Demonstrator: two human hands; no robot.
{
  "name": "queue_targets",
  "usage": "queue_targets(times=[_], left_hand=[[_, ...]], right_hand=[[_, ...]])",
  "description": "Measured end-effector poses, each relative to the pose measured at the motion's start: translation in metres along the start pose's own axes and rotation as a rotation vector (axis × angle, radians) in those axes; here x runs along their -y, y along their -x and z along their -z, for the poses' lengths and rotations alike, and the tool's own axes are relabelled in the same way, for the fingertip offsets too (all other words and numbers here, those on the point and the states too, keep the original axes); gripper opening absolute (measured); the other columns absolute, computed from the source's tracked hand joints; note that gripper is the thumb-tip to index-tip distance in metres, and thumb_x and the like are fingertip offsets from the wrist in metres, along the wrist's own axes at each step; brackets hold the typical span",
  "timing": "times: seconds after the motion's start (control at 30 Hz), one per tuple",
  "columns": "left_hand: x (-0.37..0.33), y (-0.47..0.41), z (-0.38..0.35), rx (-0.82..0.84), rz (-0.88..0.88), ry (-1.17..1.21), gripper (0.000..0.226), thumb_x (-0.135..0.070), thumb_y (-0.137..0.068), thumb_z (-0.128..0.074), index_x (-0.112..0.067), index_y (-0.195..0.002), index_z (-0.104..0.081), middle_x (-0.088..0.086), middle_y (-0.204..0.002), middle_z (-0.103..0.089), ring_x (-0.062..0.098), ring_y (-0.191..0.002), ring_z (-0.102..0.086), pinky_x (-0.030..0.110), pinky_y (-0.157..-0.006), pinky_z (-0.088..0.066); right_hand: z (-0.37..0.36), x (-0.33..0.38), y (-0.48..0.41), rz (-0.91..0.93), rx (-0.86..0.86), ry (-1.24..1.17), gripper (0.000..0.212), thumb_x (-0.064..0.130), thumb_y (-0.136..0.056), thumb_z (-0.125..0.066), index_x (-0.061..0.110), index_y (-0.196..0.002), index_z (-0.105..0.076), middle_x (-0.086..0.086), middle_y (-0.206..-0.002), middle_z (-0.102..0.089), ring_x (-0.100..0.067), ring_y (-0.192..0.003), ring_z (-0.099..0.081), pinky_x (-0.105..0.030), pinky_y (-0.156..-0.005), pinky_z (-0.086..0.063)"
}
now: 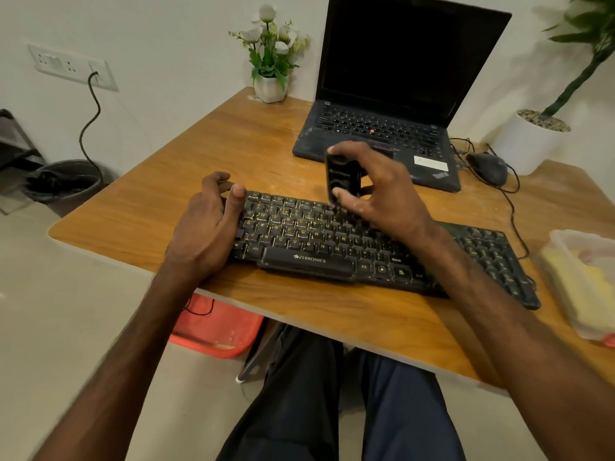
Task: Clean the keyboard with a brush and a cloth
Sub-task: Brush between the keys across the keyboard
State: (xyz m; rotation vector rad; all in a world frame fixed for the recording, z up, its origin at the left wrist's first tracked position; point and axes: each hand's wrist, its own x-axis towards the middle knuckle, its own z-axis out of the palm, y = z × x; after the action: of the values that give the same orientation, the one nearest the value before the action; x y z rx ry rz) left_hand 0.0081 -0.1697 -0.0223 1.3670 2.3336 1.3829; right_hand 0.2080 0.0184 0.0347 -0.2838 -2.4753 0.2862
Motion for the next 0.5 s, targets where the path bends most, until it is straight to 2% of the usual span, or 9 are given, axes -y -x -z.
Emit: queue_targets(times=[0.07,0.23,0.37,0.5], left_hand=[[0.000,0.000,0.000,0.004,0.004,0.000,0.109,-0.092,-0.078,-0.004,-0.013,-0.147,-0.034,0.009,-0.132,-0.058,0.020,-0.117,-0.052,0.036,-0.093,-0.039],[-0.001,0.001,0.000,0.005,0.005,0.009,0.111,-0.093,-0.077,-0.004,-0.012,-0.147,-0.035,0.009,-0.135,-0.057,0.020,-0.120,-0.052,0.035,-0.096,-0.038],[-0.001,0.000,0.001,0.008,0.006,0.013,0.112,-0.094,-0.077,-0.003,-0.013,-0.147,-0.035,0.009,-0.137,-0.057,0.019,-0.121,-0.052,0.033,-0.095,-0.038],[-0.001,0.001,0.000,0.014,0.023,0.008,0.113,-0.095,-0.075,-0.001,-0.014,-0.147,-0.035,0.008,-0.139,-0.056,0.023,-0.125,-0.051,0.039,-0.098,-0.040]], right_hand=[[0.004,-0.002,0.000,-0.032,-0.029,-0.014,0.059,0.018,-0.084,-0.075,0.021,-0.135,-0.045,-0.005,-0.126,-0.058,-0.015,-0.111,-0.058,-0.032,-0.081,-0.059],[0.002,0.010,0.012,0.054,0.041,-0.071,0.058,0.016,-0.083,-0.076,0.013,-0.135,-0.049,-0.005,-0.128,-0.058,-0.014,-0.112,-0.058,-0.017,-0.076,-0.056],[0.007,0.000,0.005,-0.063,-0.075,-0.043,0.059,0.017,-0.082,-0.076,0.014,-0.134,-0.049,-0.003,-0.126,-0.059,-0.005,-0.107,-0.054,-0.019,-0.078,-0.056],[0.001,0.019,0.014,0.020,0.013,-0.143,0.057,0.016,-0.082,-0.078,0.012,-0.132,-0.051,-0.002,-0.125,-0.059,-0.009,-0.107,-0.058,-0.018,-0.076,-0.057]])
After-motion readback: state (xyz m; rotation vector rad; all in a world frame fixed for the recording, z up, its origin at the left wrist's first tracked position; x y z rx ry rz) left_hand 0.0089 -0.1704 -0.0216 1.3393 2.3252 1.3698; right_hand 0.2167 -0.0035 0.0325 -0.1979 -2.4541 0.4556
